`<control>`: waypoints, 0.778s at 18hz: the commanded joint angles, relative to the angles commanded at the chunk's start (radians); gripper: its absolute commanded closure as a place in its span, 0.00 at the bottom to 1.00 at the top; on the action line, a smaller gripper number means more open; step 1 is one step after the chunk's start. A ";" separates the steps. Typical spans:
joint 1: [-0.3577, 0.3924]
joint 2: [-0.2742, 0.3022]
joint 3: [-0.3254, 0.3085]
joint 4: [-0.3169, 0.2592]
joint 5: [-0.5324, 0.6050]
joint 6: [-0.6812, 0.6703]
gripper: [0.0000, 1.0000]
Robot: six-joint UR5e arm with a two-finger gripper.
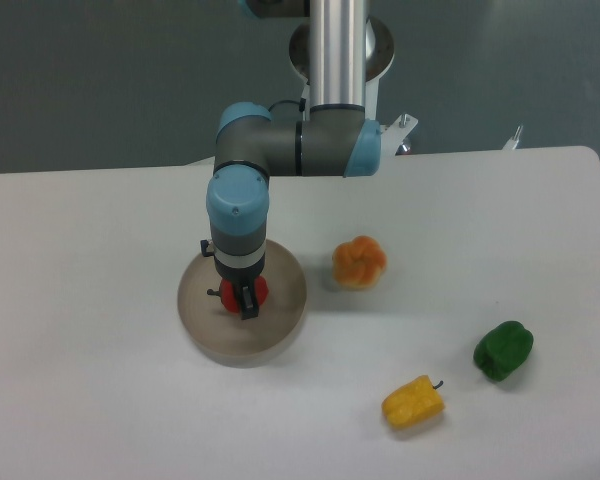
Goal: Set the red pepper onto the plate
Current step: 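Hold the red pepper on the plate and open the gripper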
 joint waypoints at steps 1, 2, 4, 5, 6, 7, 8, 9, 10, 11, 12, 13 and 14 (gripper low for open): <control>-0.003 -0.002 0.000 0.000 0.000 -0.003 0.44; -0.005 -0.002 0.002 -0.002 0.000 -0.003 0.44; -0.005 -0.002 0.002 -0.002 0.000 -0.003 0.43; -0.005 -0.005 0.002 -0.002 0.000 -0.003 0.43; -0.005 -0.008 0.002 -0.002 0.000 -0.003 0.43; -0.005 -0.009 0.002 -0.002 0.000 -0.005 0.43; -0.005 -0.009 0.002 -0.002 0.000 -0.005 0.41; -0.005 -0.011 0.002 -0.002 0.000 -0.005 0.40; -0.005 -0.009 0.003 -0.003 0.000 -0.003 0.40; -0.003 -0.008 0.008 -0.003 -0.002 -0.005 0.40; -0.003 -0.008 0.006 -0.003 -0.002 -0.005 0.39; -0.003 -0.008 0.003 -0.003 -0.002 -0.005 0.38; -0.003 -0.008 0.002 -0.003 -0.002 -0.005 0.36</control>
